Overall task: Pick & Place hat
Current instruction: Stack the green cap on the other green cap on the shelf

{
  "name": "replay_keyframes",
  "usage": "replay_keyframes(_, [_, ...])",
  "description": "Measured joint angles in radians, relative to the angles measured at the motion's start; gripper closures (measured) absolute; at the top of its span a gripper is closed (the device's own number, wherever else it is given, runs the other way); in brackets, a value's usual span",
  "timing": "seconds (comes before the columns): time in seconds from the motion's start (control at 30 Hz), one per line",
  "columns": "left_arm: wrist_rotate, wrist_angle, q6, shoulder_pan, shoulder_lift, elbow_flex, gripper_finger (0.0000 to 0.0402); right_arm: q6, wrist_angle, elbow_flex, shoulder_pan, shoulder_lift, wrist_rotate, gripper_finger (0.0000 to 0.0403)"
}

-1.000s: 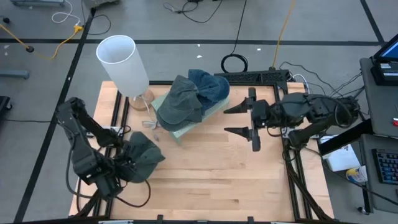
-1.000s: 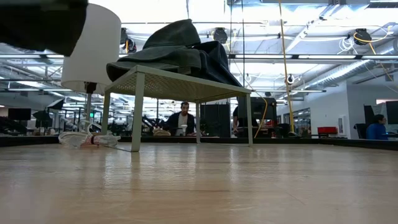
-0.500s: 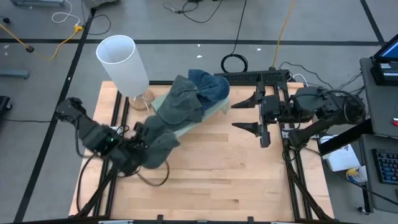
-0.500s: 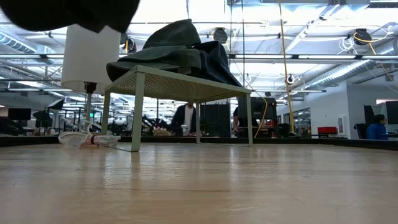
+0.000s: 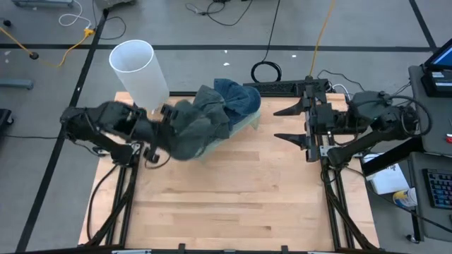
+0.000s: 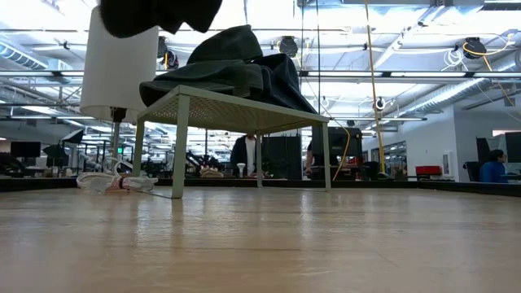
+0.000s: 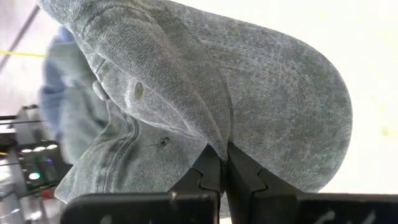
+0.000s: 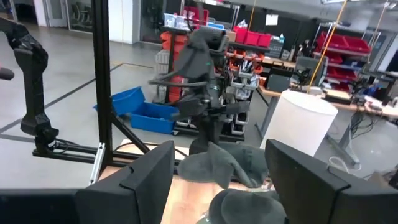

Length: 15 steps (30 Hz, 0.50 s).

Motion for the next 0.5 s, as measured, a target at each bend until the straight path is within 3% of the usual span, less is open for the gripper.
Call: replay_keyframes(0.5, [0.117, 0.17, 0.425, 0.365, 0.002, 0.043, 0.0399, -0.064, -0.001, 0.0, -0.001, -0.047, 0.0, 0.0158])
